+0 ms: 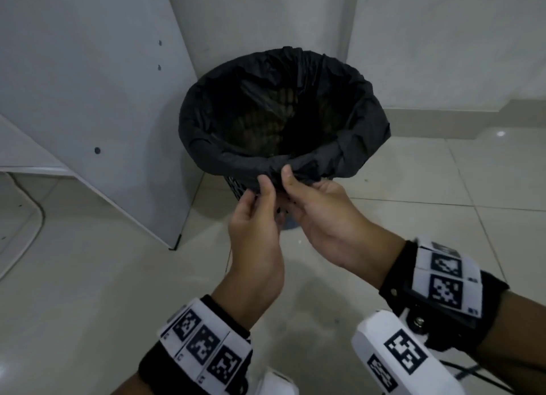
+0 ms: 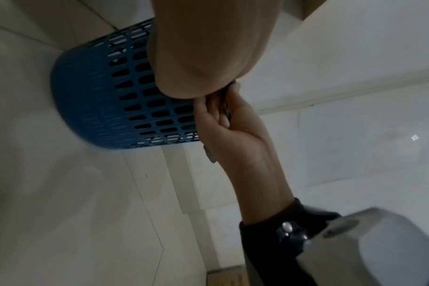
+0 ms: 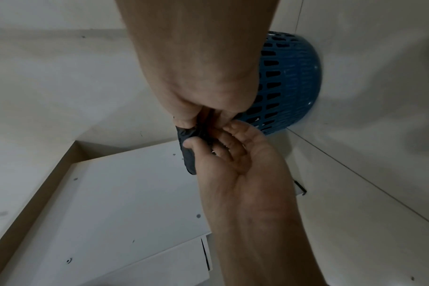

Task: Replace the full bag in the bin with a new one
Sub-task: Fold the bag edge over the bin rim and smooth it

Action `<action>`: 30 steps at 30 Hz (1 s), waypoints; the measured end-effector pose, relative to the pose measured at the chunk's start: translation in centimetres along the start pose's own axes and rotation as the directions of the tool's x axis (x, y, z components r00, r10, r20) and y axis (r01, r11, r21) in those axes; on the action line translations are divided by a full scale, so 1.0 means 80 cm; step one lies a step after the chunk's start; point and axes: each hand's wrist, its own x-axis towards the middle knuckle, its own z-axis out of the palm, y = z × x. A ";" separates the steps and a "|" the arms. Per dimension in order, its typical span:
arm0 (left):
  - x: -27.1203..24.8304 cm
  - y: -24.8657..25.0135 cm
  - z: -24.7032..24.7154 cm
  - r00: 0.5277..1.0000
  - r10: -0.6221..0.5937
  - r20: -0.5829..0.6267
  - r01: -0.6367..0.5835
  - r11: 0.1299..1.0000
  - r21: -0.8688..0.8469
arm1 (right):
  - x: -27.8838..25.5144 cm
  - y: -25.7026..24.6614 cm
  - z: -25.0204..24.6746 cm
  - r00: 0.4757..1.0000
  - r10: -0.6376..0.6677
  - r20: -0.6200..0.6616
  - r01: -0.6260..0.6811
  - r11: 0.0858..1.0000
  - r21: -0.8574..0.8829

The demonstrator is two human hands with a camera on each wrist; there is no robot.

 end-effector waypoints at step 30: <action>0.028 0.042 0.001 0.986 -0.079 -0.146 0.044 0.972 -0.230 | -0.004 -0.003 -0.010 0.997 0.078 -0.029 -0.077 0.996 0.042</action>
